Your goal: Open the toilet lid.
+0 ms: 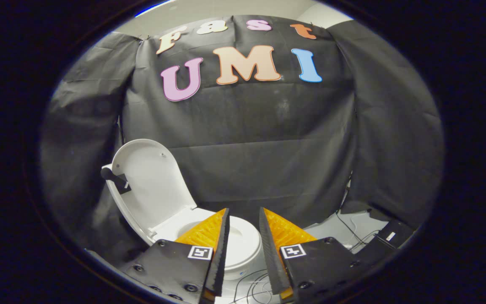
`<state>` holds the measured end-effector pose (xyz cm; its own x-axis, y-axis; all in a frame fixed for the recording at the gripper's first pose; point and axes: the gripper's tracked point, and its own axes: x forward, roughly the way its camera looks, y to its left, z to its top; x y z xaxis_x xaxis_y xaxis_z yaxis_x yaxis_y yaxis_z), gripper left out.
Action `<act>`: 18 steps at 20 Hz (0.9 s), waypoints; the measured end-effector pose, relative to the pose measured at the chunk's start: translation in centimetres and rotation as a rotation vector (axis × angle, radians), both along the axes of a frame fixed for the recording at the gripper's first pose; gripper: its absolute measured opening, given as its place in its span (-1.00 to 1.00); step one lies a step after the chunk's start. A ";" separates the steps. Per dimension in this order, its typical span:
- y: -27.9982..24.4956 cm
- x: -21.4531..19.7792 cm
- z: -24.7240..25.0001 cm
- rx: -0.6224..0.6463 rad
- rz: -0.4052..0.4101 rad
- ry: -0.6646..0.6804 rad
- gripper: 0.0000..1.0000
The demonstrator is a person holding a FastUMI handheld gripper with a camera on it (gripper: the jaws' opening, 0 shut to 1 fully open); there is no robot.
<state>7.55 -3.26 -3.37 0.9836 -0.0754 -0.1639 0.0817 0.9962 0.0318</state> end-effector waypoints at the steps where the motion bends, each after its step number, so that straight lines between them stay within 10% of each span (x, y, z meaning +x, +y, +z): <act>1: 0.6 -0.1 0.2 -0.006 0.016 -0.004 -0.11; 18: 2.5 -6.4 2.7 -0.063 0.099 -0.102 -0.12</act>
